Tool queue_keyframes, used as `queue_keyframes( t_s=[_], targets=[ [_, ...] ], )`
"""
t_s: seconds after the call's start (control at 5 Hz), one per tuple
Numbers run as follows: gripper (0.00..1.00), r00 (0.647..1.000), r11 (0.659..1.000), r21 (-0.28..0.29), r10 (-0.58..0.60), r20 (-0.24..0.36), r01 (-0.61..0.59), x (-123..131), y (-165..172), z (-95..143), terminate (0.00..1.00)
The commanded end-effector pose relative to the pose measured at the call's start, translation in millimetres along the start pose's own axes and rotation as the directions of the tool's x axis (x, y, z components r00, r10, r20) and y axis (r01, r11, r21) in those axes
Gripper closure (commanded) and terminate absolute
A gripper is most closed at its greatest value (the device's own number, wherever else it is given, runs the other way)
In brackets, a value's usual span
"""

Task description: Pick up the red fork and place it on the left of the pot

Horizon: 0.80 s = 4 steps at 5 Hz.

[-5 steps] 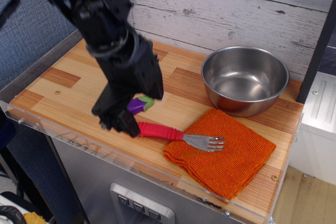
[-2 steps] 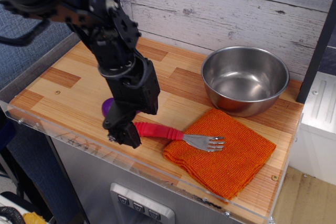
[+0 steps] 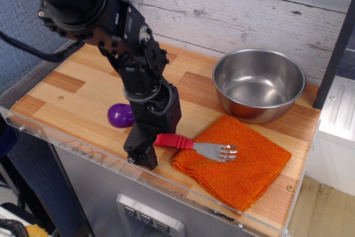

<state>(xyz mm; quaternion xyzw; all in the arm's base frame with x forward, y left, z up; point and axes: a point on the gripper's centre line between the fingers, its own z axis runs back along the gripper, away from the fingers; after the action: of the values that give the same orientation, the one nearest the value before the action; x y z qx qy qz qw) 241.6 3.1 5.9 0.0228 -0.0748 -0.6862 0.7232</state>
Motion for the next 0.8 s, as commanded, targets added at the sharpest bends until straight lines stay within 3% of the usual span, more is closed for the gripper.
queue_keyframes(
  t_s=[0.0,0.6],
  targets=[
    [1.00,1.000,1.000,0.017,-0.012,-0.014,0.013,2,-9,-10,0.00],
    [1.00,0.999,0.999,0.034,-0.013,0.030,0.012,8,-8,9,0.00]
  ],
)
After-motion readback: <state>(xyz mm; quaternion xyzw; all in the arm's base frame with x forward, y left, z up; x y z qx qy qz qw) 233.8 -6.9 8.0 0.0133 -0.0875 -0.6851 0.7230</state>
